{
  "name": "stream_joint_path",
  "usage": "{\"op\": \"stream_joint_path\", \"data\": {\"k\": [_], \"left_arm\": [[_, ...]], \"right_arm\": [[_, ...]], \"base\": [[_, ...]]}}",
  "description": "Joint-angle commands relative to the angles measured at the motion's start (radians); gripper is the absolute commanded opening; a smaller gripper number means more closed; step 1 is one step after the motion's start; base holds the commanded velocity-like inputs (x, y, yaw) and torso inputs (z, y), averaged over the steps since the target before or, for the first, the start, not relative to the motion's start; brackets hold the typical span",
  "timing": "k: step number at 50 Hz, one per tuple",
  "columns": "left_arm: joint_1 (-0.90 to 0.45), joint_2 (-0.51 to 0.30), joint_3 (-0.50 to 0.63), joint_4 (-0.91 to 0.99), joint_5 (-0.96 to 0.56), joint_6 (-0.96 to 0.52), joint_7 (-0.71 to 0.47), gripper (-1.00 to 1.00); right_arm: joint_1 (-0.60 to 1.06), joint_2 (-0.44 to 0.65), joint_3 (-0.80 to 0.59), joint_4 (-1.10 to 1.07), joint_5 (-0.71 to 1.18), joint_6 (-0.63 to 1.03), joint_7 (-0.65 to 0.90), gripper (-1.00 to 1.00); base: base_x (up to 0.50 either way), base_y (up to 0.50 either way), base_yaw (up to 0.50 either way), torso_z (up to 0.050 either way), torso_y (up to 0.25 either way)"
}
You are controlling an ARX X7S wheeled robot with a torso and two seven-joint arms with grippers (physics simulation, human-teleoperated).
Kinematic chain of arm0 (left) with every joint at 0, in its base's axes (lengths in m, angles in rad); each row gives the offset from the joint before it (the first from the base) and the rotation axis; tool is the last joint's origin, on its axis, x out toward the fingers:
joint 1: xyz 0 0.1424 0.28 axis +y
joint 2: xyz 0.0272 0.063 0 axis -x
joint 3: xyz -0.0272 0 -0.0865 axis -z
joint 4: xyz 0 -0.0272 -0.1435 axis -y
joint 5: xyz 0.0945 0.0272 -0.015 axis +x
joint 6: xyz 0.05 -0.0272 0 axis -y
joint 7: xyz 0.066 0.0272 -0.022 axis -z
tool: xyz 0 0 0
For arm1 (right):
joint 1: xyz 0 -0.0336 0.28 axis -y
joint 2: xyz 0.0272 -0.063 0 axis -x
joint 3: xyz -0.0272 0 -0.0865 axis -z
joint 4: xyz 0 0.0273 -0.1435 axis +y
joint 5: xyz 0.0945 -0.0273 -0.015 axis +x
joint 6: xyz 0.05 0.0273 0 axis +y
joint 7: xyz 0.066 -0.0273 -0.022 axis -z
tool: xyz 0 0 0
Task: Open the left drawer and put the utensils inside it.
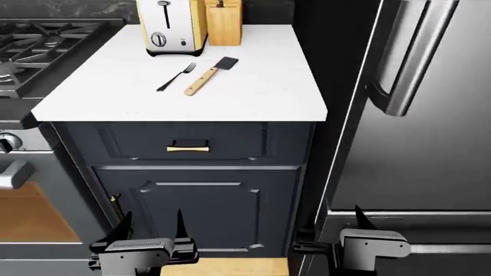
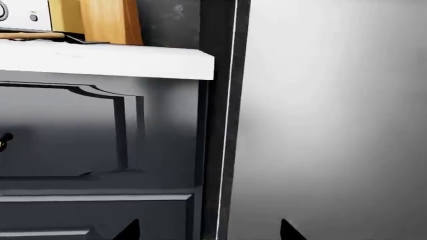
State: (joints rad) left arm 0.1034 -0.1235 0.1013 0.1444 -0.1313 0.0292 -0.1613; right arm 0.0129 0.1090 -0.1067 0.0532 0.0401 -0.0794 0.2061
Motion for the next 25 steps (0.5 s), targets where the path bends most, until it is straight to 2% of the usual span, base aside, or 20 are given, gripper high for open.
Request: {"op": "stream_joint_path", "data": {"k": [1, 25], "left_arm": [[0.002, -0.013, 0.004, -0.001, -0.020, 0.002, -0.008, 1.00], [0.004, -0.032, 0.020, 0.017, -0.034, -0.022, -0.032, 1.00]], "right_arm": [[-0.001, 0.010, -0.013, -0.002, 0.007, -0.003, 0.014, 1.00], [0.004, 0.028, -0.030, 0.000, 0.030, -0.006, 0.031, 1.00]], "base": [[0.00, 0.50, 0.00, 0.000, 0.000], [0.00, 0.50, 0.00, 0.000, 0.000]]}}
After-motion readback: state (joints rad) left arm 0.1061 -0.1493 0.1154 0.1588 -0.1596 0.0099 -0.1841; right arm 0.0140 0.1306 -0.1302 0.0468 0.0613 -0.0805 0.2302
